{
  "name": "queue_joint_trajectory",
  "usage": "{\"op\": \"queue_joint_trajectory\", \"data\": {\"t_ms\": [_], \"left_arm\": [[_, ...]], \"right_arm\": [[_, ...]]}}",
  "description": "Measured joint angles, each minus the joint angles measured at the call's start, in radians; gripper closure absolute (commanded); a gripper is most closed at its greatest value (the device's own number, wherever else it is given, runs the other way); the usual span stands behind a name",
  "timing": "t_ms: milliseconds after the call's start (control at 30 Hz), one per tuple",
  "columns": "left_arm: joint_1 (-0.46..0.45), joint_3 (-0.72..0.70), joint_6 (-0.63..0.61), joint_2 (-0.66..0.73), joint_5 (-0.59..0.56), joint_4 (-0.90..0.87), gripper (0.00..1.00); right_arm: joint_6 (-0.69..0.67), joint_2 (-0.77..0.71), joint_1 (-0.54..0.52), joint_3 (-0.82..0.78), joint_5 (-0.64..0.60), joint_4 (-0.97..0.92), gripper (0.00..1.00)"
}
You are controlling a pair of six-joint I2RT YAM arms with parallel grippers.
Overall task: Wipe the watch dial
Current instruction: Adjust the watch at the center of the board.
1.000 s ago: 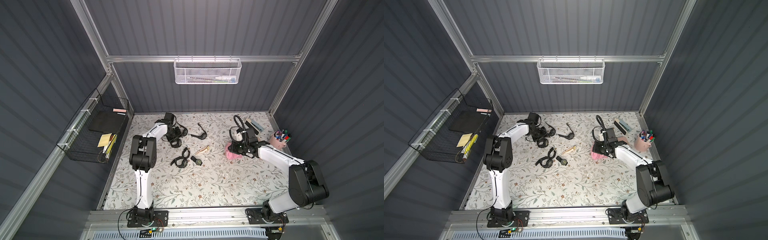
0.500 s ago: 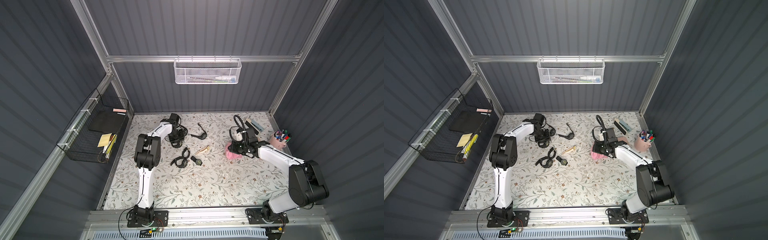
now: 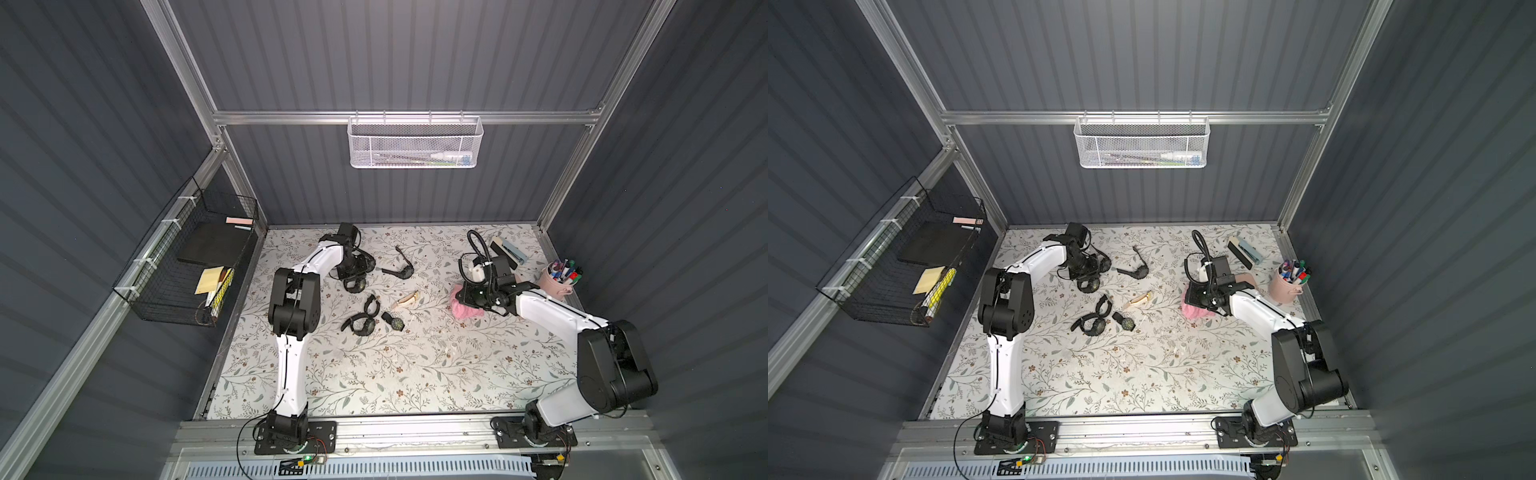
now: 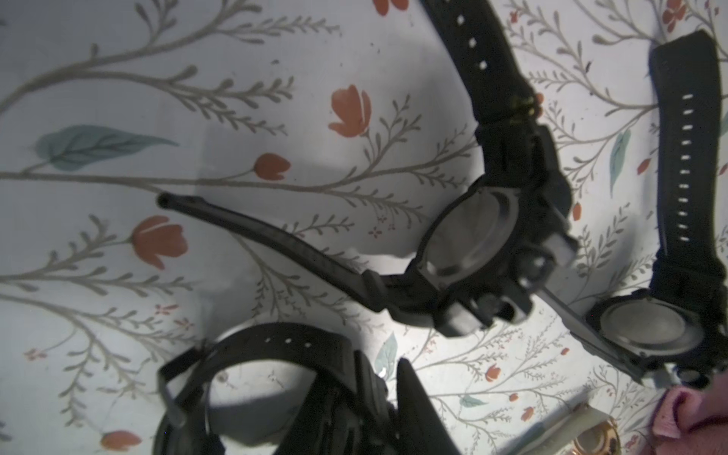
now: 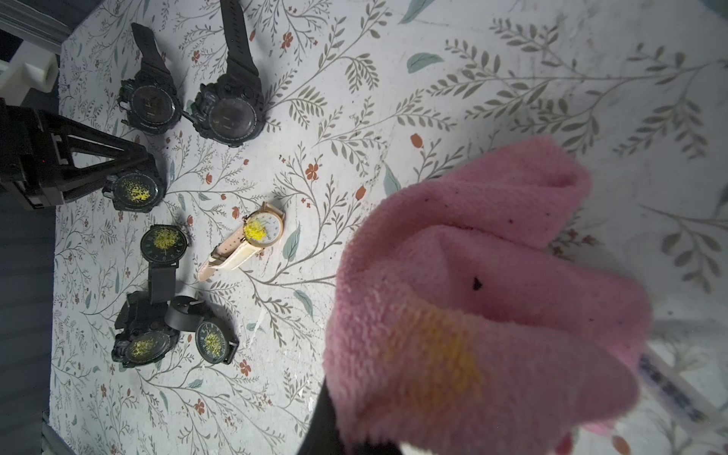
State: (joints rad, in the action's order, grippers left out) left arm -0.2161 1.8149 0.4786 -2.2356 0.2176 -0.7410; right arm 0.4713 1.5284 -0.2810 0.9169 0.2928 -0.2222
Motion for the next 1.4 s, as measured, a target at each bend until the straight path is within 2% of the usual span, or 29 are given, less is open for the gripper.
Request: {"op": "queue_joint_trajectory", "data": {"t_ms": [533, 1000, 1233, 1400], "left_arm": [[0.003, -0.074, -0.001, 0.037, 0.099, 0.077, 0.84], [0.003, -0.284, 0.03, 0.253, 0.211, 0.254, 0.86], [0.0, -0.298, 0.032, 0.262, 0.193, 0.269, 0.69], [-0.03, -0.176, 0.005, 0.219, 0.106, 0.204, 0.6]], "right_arm": [[0.0, 0.018, 0.0, 0.0, 0.016, 0.013, 1.0], [0.011, 0.018, 0.0, 0.0, -0.015, -0.003, 0.89], [0.018, 0.018, 0.0, 0.0, -0.011, -0.011, 0.87], [0.018, 0.018, 0.0, 0.0, -0.011, -0.012, 0.86]]}}
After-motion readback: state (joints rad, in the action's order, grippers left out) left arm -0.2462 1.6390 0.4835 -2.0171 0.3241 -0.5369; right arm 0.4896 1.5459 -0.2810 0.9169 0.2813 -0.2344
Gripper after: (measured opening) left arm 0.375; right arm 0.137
